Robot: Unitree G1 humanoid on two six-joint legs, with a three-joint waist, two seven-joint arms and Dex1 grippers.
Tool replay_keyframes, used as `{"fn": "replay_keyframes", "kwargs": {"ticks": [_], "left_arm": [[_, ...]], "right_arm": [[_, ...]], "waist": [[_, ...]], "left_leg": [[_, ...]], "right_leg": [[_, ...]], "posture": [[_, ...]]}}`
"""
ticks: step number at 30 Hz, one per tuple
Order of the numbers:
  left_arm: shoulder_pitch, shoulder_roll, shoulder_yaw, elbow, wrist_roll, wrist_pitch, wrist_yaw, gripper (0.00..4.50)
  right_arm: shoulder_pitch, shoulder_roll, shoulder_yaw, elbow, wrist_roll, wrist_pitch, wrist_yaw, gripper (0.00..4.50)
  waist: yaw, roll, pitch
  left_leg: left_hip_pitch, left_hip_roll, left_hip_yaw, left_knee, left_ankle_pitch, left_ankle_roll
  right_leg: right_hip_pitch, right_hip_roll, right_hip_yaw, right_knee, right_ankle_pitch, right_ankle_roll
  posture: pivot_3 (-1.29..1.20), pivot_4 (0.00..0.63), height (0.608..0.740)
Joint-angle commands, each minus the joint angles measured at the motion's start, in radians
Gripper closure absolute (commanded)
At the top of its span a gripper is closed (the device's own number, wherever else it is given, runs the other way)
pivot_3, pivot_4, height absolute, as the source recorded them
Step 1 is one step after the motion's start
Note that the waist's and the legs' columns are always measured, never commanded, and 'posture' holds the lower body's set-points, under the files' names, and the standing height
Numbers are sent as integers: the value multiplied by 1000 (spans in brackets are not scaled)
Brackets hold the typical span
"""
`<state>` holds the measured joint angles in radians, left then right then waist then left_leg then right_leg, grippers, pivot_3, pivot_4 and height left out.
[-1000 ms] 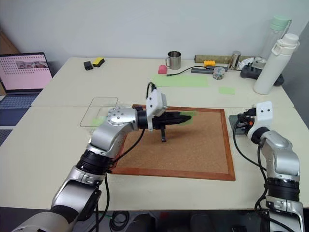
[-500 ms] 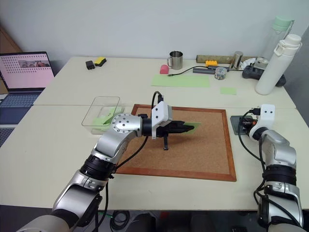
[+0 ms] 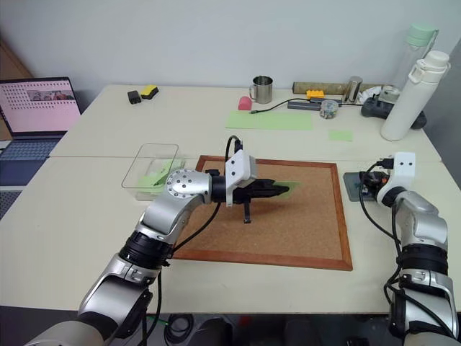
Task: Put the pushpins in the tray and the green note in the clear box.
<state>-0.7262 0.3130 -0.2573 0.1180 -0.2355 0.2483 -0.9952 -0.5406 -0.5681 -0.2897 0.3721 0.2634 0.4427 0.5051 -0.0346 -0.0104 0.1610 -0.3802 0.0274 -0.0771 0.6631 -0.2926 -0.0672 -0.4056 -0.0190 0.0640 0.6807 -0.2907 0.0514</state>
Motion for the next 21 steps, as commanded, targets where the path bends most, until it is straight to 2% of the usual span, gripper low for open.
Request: {"fn": "replay_keyframes", "kwargs": {"ticks": [1,5,9,15,21], "left_arm": [[-17,35,168,-39,-34,90,147,4500],[47,75,343,-96,-16,167,364,4500],[110,117,461,-124,42,194,547,4500],[180,132,543,-109,79,207,704,4500],[244,112,537,-105,94,191,767,4500]], "right_arm": [[71,-11,60,-315,75,-14,129,2295],[136,16,108,-641,264,131,198,2295],[122,20,132,-801,411,266,200,2295],[15,19,152,-846,527,361,186,2295],[13,0,171,-837,514,359,200,2295]], "waist": [[-2,0,0],[-17,0,0],[-15,0,0],[8,-1,0],[12,-3,0]], "left_leg": [[0,0,0,0,0,0],[0,2,-2,0,0,0],[0,1,-3,0,0,0],[-1,0,-4,1,0,0],[-1,0,-4,1,0,0]], "right_leg": [[0,0,0,0,0,0],[0,1,0,0,0,0],[0,0,-1,0,0,0],[0,-1,-3,0,0,0],[1,-1,-4,0,0,0]], "posture": [[0,150,740],[0,150,740],[0,150,740],[0,150,740],[0,150,740]]}}
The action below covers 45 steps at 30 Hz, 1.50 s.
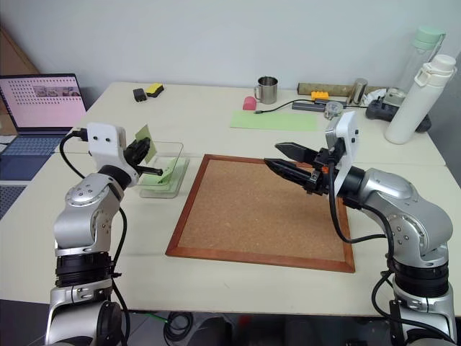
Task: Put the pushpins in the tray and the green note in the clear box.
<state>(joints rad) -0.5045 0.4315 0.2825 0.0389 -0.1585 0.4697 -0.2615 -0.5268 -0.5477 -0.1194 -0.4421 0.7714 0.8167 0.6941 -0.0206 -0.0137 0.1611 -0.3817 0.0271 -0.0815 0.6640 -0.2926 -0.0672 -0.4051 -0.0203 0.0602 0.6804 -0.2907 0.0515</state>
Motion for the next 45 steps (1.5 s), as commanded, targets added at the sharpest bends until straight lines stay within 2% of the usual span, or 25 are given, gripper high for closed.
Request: {"fn": "replay_keyframes", "kwargs": {"ticks": [1,11,23,30,34,41,45], "left_arm": [[24,-11,-2,-19,14,-30,38,4500],[-18,2,-22,140,30,-101,35,4500],[-29,21,-42,151,30,-150,8,2230],[-59,51,-97,92,9,-161,-104,840],[-115,63,-132,42,-72,-73,-242,39],[-91,167,-219,-115,-258,159,-552,39],[-5,239,-302,-206,-263,166,-672,39]], "right_arm": [[1,-22,1,-22,5,-15,12,2295],[27,-66,24,-28,-35,-35,13,2295],[26,-68,24,-20,-47,-46,8,2261],[34,-83,15,2,-66,-67,18,2261],[40,-96,10,31,-97,-98,34,2261],[101,-163,14,76,-150,-159,115,2261],[202,-207,21,113,-200,-224,176,2261]], "waist": [[-3,0,0],[-5,0,0],[-7,0,0],[-6,0,0],[-6,0,0],[-12,0,0],[-12,0,0]], "left_leg": [[0,0,0,0,0,0],[0,0,0,0,0,0],[0,0,0,0,0,0],[0,0,0,0,0,0],[0,0,0,0,0,0],[0,1,0,-1,0,0],[0,1,1,-1,0,0]], "right_leg": [[0,0,0,0,0,0],[0,0,-1,0,0,0],[0,0,-1,0,0,0],[0,0,-1,0,0,0],[0,0,-1,0,0,0],[0,1,-1,0,0,0],[0,1,0,0,0,0]], "posture": [[0,150,740],[0,150,740],[0,150,740],[0,150,740],[0,150,740],[0,150,740],[0,150,740]]}}
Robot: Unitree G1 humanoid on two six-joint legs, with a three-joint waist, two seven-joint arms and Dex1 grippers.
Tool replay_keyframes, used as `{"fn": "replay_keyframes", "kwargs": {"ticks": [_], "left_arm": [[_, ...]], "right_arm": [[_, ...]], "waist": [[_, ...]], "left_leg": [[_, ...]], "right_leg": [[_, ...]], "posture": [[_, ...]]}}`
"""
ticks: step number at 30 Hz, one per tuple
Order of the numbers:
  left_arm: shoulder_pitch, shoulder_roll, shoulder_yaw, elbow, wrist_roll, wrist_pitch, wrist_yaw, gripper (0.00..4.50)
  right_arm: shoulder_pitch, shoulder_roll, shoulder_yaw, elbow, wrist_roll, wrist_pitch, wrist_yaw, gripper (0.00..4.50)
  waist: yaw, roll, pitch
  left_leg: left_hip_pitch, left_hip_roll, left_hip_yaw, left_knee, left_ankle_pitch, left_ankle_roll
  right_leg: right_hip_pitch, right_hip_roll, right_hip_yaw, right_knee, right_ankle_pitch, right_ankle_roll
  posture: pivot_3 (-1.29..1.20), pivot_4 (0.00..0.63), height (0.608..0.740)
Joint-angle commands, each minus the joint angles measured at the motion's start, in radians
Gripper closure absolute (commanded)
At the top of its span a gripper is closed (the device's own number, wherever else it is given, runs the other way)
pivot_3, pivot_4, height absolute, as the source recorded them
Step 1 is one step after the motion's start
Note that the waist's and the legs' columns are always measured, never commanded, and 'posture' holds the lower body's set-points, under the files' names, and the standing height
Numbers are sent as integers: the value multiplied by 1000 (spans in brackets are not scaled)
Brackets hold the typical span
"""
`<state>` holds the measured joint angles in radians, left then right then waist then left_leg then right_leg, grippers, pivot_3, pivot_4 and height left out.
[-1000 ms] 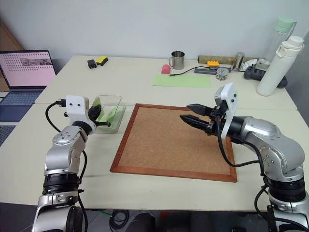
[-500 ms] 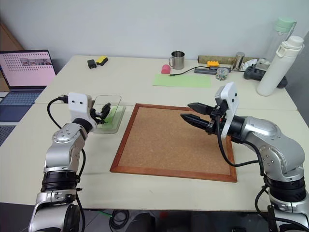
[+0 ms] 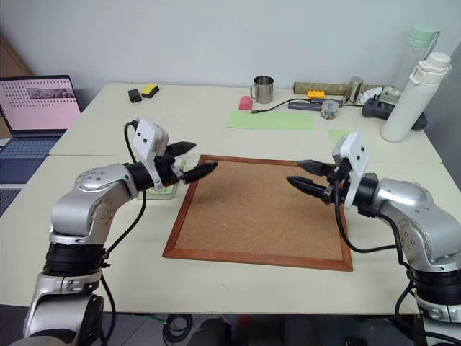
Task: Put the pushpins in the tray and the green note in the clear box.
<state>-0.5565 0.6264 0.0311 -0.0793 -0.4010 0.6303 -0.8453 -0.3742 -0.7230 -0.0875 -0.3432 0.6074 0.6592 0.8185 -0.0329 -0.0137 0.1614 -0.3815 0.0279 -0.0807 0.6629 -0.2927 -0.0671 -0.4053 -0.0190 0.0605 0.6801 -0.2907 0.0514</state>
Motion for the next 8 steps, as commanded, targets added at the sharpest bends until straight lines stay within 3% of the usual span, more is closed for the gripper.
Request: {"fn": "replay_keyframes", "kwargs": {"ticks": [1,8], "left_arm": [[60,50,-59,-101,-25,5,-103,39],[73,34,-67,-76,1,-55,-95,39]], "right_arm": [[66,-36,-7,18,-48,-83,60,2261],[117,8,-12,-25,-66,-88,8,2261]], "waist": [[1,0,0],[2,0,0]], "left_leg": [[0,0,0,0,0,0],[1,0,0,1,0,0]], "right_leg": [[0,0,0,0,0,0],[0,0,0,1,0,0]], "posture": [[0,150,740],[0,150,740]]}}
